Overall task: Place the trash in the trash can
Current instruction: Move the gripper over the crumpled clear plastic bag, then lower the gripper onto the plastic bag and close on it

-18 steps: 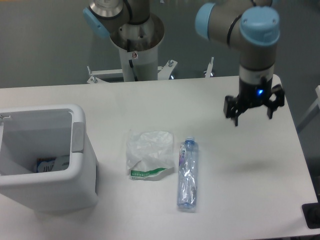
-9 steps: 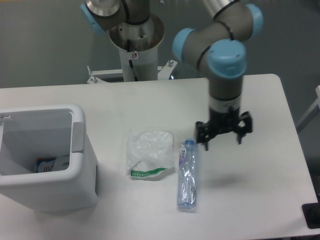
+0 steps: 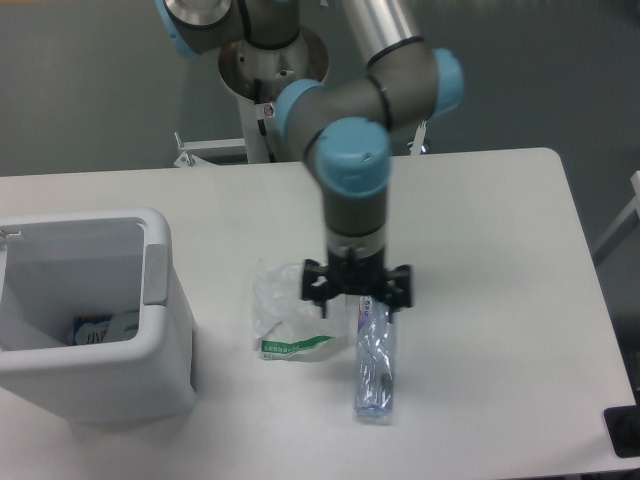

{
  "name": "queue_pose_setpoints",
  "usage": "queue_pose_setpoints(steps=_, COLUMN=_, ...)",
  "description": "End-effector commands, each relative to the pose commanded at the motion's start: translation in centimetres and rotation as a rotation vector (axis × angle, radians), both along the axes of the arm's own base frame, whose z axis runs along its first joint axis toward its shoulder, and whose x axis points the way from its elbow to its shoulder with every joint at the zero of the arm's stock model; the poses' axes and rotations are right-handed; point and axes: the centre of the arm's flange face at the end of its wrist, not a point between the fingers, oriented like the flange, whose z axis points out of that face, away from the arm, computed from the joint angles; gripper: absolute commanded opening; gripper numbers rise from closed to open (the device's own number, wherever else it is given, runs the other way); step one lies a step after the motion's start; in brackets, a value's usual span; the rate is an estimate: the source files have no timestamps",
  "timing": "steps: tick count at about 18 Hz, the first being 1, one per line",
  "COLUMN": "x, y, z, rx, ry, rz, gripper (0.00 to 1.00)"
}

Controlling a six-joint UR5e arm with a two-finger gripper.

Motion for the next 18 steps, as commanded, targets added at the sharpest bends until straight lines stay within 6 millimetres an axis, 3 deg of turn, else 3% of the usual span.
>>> queue_pose_setpoints(steps=2, x=0.7, y=-0.5, z=0.2, rx=0.012, ry=-0.017, rz=0.173, gripper=1.00)
queue_pose_setpoints(steps=7, x=1.7, y=0.5, z=0.2, rx=0.036, ry=-0.049, rz=0.401, gripper=1.00)
queue_pose_setpoints(steps=18, x=0.2, y=1.6, z=-4.3, rx=-0.016, ry=-0.089, rz=0.454, gripper=1.00)
